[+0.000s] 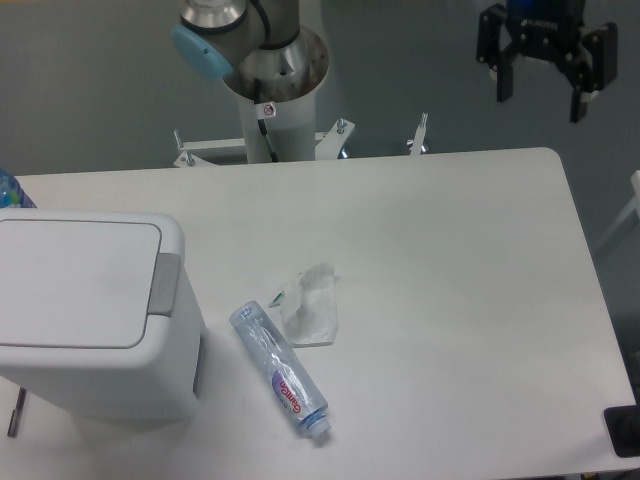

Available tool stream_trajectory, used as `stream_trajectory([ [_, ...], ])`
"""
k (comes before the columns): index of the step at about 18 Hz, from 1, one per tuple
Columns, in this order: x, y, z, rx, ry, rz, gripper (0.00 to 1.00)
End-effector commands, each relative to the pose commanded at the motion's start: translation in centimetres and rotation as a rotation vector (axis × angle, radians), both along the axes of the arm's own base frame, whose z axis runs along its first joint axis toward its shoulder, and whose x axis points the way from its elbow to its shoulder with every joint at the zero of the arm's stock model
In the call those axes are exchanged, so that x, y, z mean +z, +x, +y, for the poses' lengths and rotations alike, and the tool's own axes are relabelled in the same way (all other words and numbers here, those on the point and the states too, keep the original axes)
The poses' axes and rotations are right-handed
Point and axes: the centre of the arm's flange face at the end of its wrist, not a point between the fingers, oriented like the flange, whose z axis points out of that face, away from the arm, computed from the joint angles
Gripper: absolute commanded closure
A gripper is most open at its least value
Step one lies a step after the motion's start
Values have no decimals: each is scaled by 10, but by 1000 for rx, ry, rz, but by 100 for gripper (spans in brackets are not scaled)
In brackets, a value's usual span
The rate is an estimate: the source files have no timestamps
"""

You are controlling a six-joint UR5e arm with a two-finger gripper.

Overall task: Open the trash can
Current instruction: 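Move the open gripper down toward the white trash can lid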

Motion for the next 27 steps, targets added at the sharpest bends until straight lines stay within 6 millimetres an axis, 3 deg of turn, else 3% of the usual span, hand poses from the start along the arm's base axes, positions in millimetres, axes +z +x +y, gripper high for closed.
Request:
stream_trajectory([
  [8, -3, -3, 7, 101, 37, -39, 0],
  [17, -9, 50, 109, 403, 245, -137, 0],
  [24, -19, 116, 188, 532, 348, -264, 0],
  [27, -37, 146, 222, 600, 350, -345, 0],
])
